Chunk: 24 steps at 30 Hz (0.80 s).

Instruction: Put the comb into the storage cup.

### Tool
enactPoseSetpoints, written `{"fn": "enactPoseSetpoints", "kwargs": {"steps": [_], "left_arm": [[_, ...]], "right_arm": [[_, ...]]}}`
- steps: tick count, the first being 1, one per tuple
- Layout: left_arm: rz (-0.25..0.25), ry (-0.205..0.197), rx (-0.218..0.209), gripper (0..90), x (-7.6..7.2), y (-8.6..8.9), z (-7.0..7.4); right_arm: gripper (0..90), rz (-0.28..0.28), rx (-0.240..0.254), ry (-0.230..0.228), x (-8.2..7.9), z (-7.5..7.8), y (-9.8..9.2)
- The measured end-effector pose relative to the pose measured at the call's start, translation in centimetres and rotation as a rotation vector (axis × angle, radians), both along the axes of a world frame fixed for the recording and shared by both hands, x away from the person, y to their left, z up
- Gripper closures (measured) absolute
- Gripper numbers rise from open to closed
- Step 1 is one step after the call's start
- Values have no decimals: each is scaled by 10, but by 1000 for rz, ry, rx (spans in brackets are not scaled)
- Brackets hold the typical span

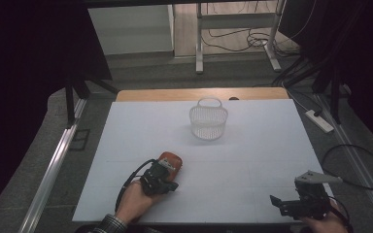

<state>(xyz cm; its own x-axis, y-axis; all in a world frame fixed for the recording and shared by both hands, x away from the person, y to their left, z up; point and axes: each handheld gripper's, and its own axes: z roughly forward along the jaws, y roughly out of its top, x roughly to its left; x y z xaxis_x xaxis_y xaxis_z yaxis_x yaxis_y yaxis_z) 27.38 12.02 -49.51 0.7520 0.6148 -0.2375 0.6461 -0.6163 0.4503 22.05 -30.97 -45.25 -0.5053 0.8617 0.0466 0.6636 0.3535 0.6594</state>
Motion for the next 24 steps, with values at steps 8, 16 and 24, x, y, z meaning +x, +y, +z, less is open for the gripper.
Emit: {"fn": "enactPoseSetpoints", "kwargs": {"steps": [8, 16, 24], "left_arm": [[30, -30, -22, 891, -4, 9, 8], [78, -63, -29, 831, -14, 21, 17], [151, -72, 9, 692, -23, 39, 20]], "right_arm": [[4, 1, 1, 0, 0, 0, 0], [5, 3, 0, -1, 0, 0, 0], [5, 3, 1, 0, 0, 0, 0]]}}
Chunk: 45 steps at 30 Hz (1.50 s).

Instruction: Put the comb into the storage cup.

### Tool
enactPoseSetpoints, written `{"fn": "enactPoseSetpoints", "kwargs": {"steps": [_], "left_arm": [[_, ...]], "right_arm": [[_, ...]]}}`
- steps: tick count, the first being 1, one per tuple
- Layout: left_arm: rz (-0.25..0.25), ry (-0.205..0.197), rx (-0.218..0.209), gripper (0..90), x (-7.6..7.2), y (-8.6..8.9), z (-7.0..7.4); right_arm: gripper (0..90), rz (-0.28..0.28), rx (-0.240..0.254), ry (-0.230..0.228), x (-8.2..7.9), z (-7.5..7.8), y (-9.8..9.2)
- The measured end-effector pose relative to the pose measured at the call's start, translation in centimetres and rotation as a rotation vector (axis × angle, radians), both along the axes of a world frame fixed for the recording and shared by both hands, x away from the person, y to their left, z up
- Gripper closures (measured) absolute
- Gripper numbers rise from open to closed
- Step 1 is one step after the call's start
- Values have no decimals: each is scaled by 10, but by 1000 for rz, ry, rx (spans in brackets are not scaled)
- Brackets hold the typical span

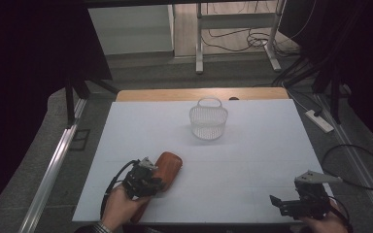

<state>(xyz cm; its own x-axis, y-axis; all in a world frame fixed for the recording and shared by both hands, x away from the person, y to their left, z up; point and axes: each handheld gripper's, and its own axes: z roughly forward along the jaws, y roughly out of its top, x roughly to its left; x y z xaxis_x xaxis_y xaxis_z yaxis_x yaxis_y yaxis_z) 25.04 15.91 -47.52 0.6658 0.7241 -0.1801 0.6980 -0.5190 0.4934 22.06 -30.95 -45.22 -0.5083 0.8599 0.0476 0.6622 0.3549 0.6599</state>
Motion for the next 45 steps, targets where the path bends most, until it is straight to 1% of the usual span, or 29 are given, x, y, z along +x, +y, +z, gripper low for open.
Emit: {"fn": "enactPoseSetpoints", "kwargs": {"steps": [1, 2, 3, 5, 7, 8, 9, 10, 11, 12, 14, 16, 19, 20, 21, 22, 23, 24, 25, 27, 30, 31, 34, 36, 39, 42, 45], "left_arm": [[17, -5, 6, 642, -1, 3, 1], [17, -5, 6, 621, -1, 3, 1], [39, -11, 14, 590, -3, 8, 1], [55, -21, 18, 546, -5, 10, 1], [79, -27, 14, 485, -7, 14, 1], [79, -27, 14, 460, -7, 14, 1], [96, -28, 6, 438, -9, 17, 1], [96, -28, 6, 414, -9, 17, 1], [115, -27, -1, 414, -11, 20, 2], [118, -27, -5, 370, -12, 22, 2], [131, -26, -9, 336, -14, 25, 2], [142, -19, -15, 266, -17, 29, 1], [153, -14, -15, 204, -21, 33, -1], [157, -14, -15, 186, -22, 34, -1], [162, -20, -14, 119, -25, 35, -1], [162, -20, -14, 78, -25, 35, -1], [169, -26, -11, 78, -27, 37, -1], [169, -29, -11, 37, -29, 38, -1], [166, -26, -12, 16, -30, 38, -1], [160, -27, -18, 5, -32, 40, -2], [153, -38, -16, 4, -33, 40, -2], [145, -55, -14, 4, -33, 41, -2], [116, -57, -55, 7, -31, 43, -4], [113, -58, -74, 0, -30, 43, -7], [101, -70, -33, 0, -29, 40, -11], [96, -68, -26, 0, -28, 37, -14], [99, -40, -25, 0, -25, 36, -19]], "right_arm": [[5, 0, 1, 0, 0, 0, 0], [5, 0, 1, 0, 0, 0, 0], [5, 1, 1, 0, 0, 0, 0], [5, 2, 2, 0, 0, 0, 0], [5, 2, 2, 0, 0, 0, 0], [5, 3, 2, 0, 0, 0, 0], [5, 4, 3, -1, 0, 0, 0], [5, 4, 3, -1, 0, 0, 0], [5, 5, 3, -1, 0, 0, 0], [5, 4, 3, -1, 1, 0, 0], [5, 6, 3, -1, 0, 0, 0], [5, 5, 3, -1, 1, 0, 0], [5, 6, 3, -1, 0, 0, 1], [5, 6, 3, -1, 0, 0, 1], [5, 6, 3, -1, 0, 0, 1], [5, 6, 3, -1, 0, 0, 1], [5, 7, 3, -2, 0, 0, 1], [5, 7, 3, -2, 0, 0, 1], [5, 7, 3, -2, 0, 0, 1], [5, 7, 3, -2, 0, 0, 1], [5, 7, 3, -2, 0, 0, 1], [5, 7, 2, -3, 0, 0, 1], [5, 8, 2, -3, 1, 0, 1], [5, 8, 2, -3, 1, 0, 1], [5, 8, 1, -2, 1, 0, 1], [5, 9, 0, -2, 1, 0, 1], [5, 8, -1, -1, 1, 0, 1]]}}
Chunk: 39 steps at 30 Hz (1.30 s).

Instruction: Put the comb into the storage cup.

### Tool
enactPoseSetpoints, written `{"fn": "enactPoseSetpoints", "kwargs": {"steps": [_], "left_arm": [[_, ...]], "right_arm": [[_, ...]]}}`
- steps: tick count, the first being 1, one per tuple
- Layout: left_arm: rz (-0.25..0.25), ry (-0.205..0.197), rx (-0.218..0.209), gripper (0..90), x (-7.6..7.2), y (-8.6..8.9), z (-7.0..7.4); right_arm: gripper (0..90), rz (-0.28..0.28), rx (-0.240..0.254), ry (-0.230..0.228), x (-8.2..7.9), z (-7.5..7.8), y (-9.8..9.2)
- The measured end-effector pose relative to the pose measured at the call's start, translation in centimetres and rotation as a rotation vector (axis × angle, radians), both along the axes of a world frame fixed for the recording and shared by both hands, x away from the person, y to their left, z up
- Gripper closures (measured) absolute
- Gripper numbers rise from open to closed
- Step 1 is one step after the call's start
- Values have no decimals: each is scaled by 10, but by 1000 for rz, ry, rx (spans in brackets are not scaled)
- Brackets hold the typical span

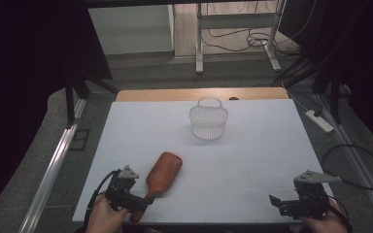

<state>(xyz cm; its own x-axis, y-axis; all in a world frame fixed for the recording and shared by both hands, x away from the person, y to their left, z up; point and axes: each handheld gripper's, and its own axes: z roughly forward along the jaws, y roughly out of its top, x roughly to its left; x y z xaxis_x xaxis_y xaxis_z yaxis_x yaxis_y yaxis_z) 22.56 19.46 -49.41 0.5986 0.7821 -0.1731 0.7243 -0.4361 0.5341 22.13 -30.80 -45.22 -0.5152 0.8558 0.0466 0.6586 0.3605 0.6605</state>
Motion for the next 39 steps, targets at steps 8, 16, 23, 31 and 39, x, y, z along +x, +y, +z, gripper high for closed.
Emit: {"fn": "enactPoseSetpoints", "kwargs": {"steps": [8, 16, 23, 31, 39], "left_arm": [[-1, 75, 56, 0, 5, -12, -12], [12, 112, 101, 0, 8, -22, -15], [-4, 123, 142, 26, 9, -28, -17], [6, 116, 156, 366, 8, -30, -16], [18, 124, 159, 585, 11, -30, -16]], "right_arm": [[5, 2, -1, 3, 0, 0, 0], [5, 5, -2, 4, 0, 0, 0], [5, 9, -3, 5, 0, 0, 0], [6, 11, -6, 7, 1, 0, 1], [7, 13, -8, 8, 1, 0, 1]]}}
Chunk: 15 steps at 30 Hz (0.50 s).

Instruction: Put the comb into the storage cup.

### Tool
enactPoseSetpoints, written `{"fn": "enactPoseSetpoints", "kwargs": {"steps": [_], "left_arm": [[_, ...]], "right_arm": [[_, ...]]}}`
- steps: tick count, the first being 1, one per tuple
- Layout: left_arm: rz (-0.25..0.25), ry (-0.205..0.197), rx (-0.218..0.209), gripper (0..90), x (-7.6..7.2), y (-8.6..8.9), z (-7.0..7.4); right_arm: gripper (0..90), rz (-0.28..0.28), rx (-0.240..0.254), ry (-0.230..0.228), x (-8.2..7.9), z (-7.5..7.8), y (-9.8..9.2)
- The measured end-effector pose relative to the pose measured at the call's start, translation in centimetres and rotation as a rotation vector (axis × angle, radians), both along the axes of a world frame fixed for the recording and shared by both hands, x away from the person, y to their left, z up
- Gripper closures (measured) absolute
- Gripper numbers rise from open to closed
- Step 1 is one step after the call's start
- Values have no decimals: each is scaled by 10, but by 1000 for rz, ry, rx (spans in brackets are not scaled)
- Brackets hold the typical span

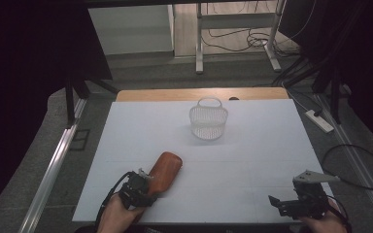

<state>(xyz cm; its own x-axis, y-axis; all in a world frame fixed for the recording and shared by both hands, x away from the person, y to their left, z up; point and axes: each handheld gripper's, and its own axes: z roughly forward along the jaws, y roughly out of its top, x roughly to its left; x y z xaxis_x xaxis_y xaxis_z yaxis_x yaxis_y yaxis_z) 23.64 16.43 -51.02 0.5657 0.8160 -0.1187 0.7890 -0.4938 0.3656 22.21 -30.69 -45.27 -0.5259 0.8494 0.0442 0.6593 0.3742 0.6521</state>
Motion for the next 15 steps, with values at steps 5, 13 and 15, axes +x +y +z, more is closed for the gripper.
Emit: {"fn": "enactPoseSetpoints", "kwargs": {"steps": [5, 13, 15], "left_arm": [[19, 23, -17, 667, 1, 3, 0], [17, 19, -34, 710, 2, 7, 2], [18, 30, -50, 713, 3, 8, 2]], "right_arm": [[7, 1, -1, 1, 0, 0, 0], [7, 3, -1, 1, 0, 0, 0], [7, 4, -2, 1, 0, 0, 0]]}}
